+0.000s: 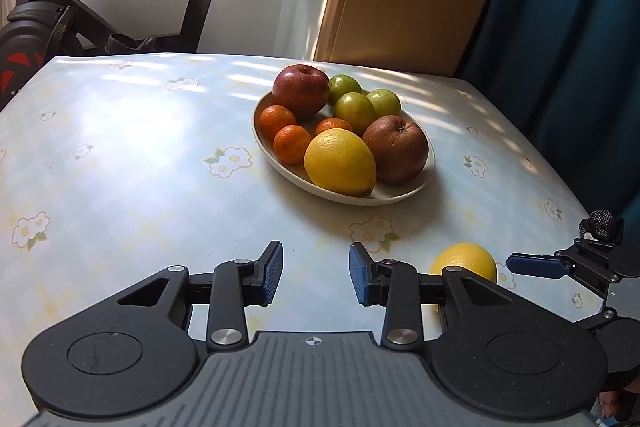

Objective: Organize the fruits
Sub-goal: 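Move the open left tool toward the remaining yellow lemon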

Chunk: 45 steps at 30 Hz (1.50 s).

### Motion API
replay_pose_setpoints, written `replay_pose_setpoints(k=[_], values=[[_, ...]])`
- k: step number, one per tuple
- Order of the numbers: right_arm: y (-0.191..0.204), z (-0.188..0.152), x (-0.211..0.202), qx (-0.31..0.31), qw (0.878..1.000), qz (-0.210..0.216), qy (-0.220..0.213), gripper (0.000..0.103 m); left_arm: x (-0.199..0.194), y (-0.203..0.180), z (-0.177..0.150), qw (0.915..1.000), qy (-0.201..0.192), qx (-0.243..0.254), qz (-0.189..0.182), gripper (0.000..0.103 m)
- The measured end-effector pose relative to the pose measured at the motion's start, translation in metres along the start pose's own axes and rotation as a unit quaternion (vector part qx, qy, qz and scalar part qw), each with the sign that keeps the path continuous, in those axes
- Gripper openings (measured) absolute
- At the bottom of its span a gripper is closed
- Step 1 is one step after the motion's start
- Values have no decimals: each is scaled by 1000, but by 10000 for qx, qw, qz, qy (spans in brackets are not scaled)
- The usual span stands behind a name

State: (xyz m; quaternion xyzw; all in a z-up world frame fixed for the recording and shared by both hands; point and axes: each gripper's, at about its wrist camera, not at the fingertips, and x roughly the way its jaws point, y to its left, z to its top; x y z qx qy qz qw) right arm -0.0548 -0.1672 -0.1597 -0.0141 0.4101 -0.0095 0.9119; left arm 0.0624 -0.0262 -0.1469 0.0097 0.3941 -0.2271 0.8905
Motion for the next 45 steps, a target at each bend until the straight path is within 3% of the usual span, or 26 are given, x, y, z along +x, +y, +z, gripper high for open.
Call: replay_pose_setpoints(k=[36, 45], values=[[-8, -8, 2, -280, 9991, -267, 168, 68, 4, -1, -3, 9999, 3, -6, -113, 38], [-6, -7, 6, -277, 9994, -119, 180, 64, 3, -5, -3, 9995, -15, 64, -306, 38]])
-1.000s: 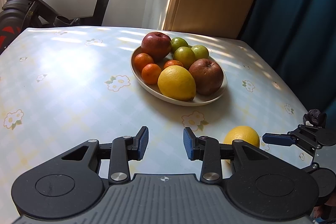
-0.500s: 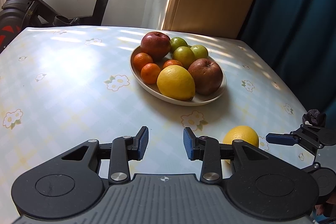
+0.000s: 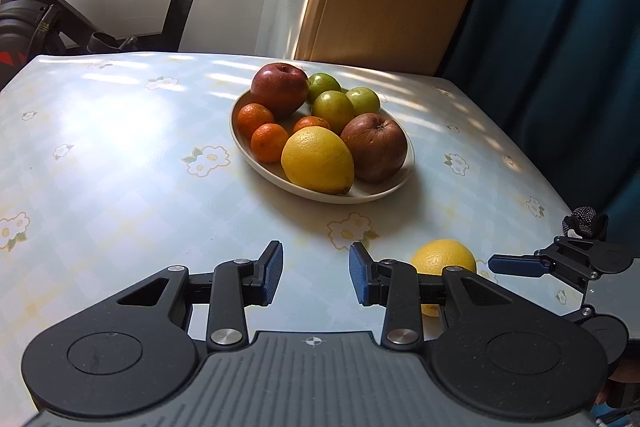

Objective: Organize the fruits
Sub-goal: 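Move the open left tool toward the remaining yellow lemon, then close the left gripper on the second lemon and lift it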

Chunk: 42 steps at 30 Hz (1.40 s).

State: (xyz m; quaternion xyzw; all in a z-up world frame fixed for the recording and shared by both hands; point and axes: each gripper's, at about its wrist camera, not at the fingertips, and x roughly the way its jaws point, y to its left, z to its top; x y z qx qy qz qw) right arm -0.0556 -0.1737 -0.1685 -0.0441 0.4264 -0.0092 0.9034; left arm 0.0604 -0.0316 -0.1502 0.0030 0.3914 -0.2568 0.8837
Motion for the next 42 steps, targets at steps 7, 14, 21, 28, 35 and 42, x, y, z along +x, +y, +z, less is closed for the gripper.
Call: replay_pose_setpoints(k=[7, 14, 21, 28, 35, 42], values=[[1, 2, 4, 42, 9999, 106, 0, 64, 3, -3, -1, 9998, 71, 45, -181, 38], [5, 7, 11, -20, 9999, 160, -55, 65, 6, -1, 0, 9994, 135, -45, -318, 38], [7, 12, 19, -14, 9996, 267, -96, 64, 10, 7, 11, 9977, 181, -415, -495, 38], [6, 12, 14, -51, 9996, 252, -144, 63, 23, -1, 13, 9952, 391, -375, -818, 37], [5, 12, 13, -9, 9994, 294, -190, 57, 35, -4, 16, 9892, 538, -538, -1254, 37], [6, 12, 16, -36, 9991, 395, -147, 47, 46, -6, 18, 9866, 642, -550, -1398, 37]])
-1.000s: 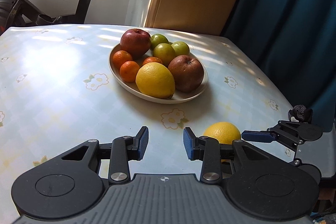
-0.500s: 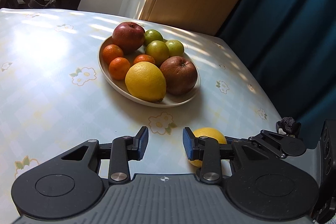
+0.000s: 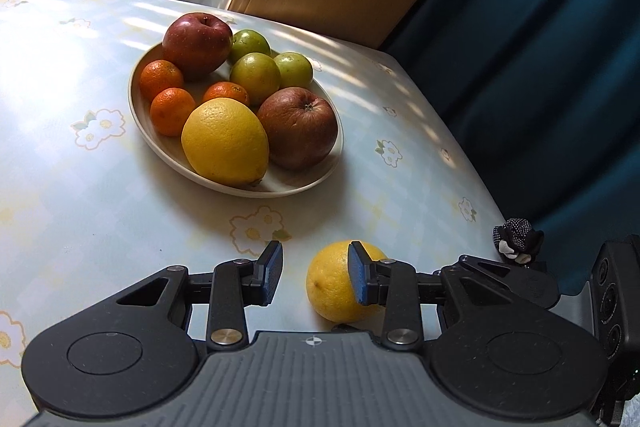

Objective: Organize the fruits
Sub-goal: 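Close the left gripper on the second lemon and lift it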

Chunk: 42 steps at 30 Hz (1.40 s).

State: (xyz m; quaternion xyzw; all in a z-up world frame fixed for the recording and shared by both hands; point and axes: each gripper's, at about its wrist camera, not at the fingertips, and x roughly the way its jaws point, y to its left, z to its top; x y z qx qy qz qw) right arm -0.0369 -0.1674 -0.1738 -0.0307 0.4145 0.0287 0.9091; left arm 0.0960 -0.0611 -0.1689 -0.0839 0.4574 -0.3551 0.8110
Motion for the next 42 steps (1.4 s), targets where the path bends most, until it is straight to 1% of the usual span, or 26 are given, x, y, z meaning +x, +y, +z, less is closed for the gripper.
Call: replay_pose_setpoints(k=[5, 11, 17, 25, 30, 36, 42], values=[[-1, -2, 0, 33, 10000, 29, 30, 46, 3, 6, 1, 9995, 42, -189, -254, 37], [-3, -2, 1, 97, 9999, 70, 25, 46, 3, 5, -1, 9990, 84, -173, -396, 37], [-4, -3, 0, 115, 9999, 55, 39, 46, 5, 3, -1, 9988, 97, -118, -468, 37], [-1, -3, -3, -40, 10000, -28, 39, 47, 8, -1, -3, 9986, 81, -62, -525, 37], [-3, -3, -2, 44, 10000, 27, 30, 48, 10, -2, -4, 9979, 130, -35, -638, 37], [-8, -5, -2, 146, 9999, 78, 1, 48, 12, 0, -4, 9970, 174, -120, -741, 37], [-9, -6, -2, 205, 9997, 103, -40, 48, 12, -1, -6, 9970, 157, -120, -754, 38]])
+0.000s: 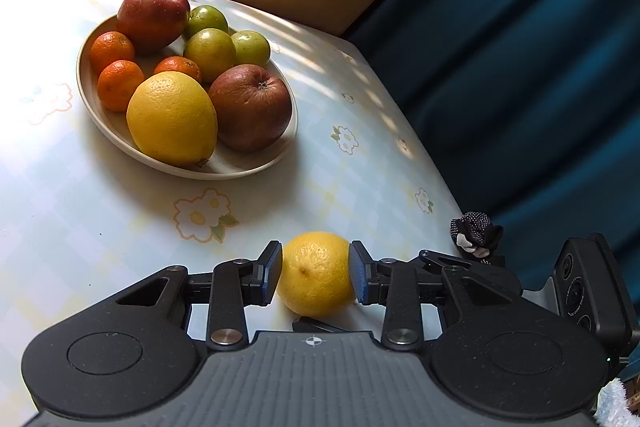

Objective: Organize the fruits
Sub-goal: 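Close the left gripper on the second lemon and lift it, then carry the second lemon with the left gripper onto the plate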

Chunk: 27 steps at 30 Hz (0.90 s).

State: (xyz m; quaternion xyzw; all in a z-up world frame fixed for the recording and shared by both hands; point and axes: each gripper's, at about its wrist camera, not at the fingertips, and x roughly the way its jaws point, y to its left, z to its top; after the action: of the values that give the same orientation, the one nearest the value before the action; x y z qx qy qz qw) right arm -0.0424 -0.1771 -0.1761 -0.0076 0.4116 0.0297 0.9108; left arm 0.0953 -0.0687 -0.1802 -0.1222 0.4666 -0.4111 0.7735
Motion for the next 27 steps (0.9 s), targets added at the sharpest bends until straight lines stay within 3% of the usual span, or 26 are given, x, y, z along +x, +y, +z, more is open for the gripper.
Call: replay_pose_setpoints(k=[14, 27], values=[[6, 10, 10, 30, 9999, 129, -84, 47, -9, 7, 5, 9999, -51, 103, 74, 38], [14, 62, 8, -338, 9978, 204, -535, 47, -51, 12, 34, 9970, -764, 0, 159, 38]])
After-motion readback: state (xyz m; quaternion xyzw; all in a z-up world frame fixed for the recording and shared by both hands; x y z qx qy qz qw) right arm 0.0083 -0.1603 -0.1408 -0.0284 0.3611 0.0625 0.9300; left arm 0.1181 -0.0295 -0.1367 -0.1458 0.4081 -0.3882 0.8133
